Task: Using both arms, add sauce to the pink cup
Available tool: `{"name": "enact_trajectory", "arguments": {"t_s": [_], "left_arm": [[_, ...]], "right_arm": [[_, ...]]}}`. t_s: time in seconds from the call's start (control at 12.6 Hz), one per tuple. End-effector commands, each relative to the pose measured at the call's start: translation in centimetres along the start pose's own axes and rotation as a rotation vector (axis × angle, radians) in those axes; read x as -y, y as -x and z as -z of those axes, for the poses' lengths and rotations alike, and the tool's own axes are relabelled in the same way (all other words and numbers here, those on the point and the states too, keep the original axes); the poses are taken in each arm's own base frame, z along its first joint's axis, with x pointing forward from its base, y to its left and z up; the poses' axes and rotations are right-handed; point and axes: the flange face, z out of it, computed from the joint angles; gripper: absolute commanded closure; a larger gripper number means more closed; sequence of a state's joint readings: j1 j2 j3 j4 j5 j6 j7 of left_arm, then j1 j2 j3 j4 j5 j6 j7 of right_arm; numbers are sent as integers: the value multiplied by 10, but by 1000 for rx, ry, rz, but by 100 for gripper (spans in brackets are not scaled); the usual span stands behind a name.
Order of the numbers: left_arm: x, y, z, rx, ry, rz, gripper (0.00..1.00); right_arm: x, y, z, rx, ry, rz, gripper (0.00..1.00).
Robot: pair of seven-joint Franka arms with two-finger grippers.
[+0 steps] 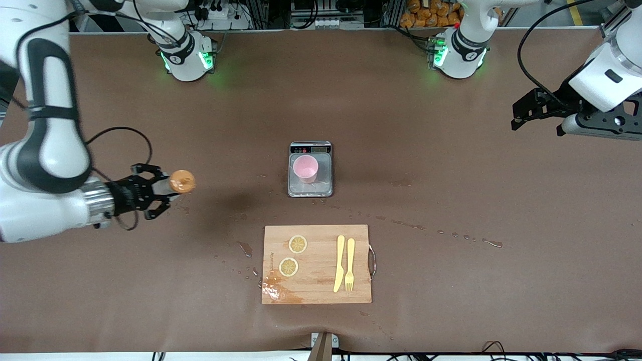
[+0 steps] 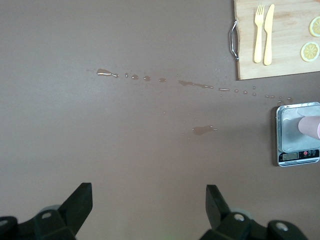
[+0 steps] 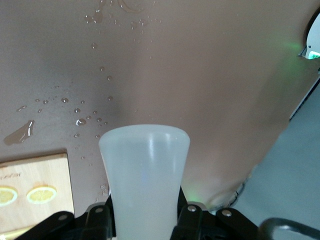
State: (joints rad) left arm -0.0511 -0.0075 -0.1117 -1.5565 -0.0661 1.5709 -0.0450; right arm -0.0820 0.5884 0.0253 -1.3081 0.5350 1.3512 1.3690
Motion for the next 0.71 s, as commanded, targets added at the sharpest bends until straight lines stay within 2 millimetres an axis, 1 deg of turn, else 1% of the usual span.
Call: {"name": "enact_trajectory", "arguments": {"t_s": [0.0, 0.08, 0.32, 0.4, 0.48, 0.56, 0.64], "left_arm": [[0, -5, -2, -7, 2, 18, 0], [0, -6, -2, -7, 2, 18, 0], [-4, -9, -9, -2, -17, 7, 0], [-6, -10, -13, 8, -21, 4, 0], [-12, -10, -13, 7, -21, -7, 0], [-19, -9, -14, 9, -22, -19, 0], [-19, -9, -14, 8, -27, -21, 0]], "right_arm": [[-16, -44, 14, 143, -1, 65, 100], [-21, -72, 10, 187, -8, 87, 100], [-32, -178, 2, 312, -58, 183, 100], [-34, -200, -14, 350, -47, 216, 100], [-39, -226, -25, 383, -57, 233, 100], [-41, -244, -32, 419, -74, 250, 100], [-44, -263, -37, 440, -87, 263, 100]]}}
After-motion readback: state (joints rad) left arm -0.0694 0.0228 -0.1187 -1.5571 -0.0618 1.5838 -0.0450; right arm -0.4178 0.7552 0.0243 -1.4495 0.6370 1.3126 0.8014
